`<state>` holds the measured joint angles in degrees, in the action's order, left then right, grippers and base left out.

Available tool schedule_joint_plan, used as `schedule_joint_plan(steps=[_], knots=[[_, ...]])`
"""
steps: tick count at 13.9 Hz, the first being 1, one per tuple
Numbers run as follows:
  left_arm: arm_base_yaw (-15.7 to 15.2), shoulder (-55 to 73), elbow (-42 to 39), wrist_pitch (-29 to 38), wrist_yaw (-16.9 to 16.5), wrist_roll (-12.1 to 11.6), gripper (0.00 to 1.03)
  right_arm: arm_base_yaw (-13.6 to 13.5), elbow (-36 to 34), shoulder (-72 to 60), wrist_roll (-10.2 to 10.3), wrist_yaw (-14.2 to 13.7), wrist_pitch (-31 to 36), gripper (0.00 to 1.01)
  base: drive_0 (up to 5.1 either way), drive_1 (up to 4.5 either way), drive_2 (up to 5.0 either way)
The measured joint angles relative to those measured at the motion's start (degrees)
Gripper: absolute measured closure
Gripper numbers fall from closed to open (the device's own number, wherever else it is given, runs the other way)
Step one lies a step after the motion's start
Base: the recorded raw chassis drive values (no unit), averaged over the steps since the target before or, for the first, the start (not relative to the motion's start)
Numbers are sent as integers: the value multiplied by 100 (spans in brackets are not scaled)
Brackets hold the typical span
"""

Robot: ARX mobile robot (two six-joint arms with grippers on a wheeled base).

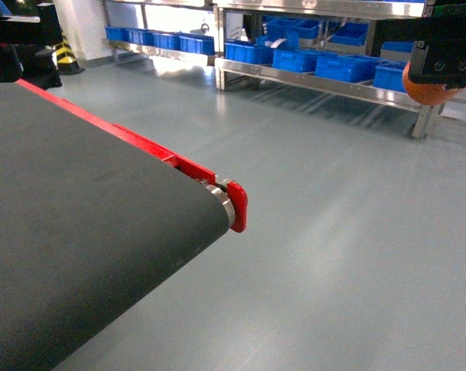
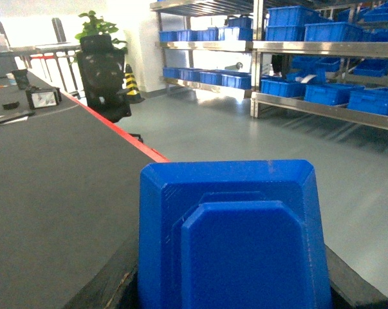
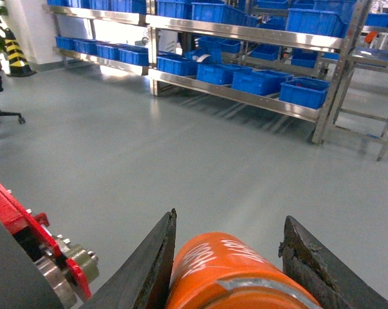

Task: Sort blue parts and orange caps into right shelf containers

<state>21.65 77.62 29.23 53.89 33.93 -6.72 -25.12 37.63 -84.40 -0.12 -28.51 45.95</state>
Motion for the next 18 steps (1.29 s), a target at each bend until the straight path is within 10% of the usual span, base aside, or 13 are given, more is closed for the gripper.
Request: schedule_joint_plan(steps=[18], knots=[[0, 0, 0, 2, 2, -2, 59, 0, 0, 0, 0, 0, 0, 57, -143, -143, -143]])
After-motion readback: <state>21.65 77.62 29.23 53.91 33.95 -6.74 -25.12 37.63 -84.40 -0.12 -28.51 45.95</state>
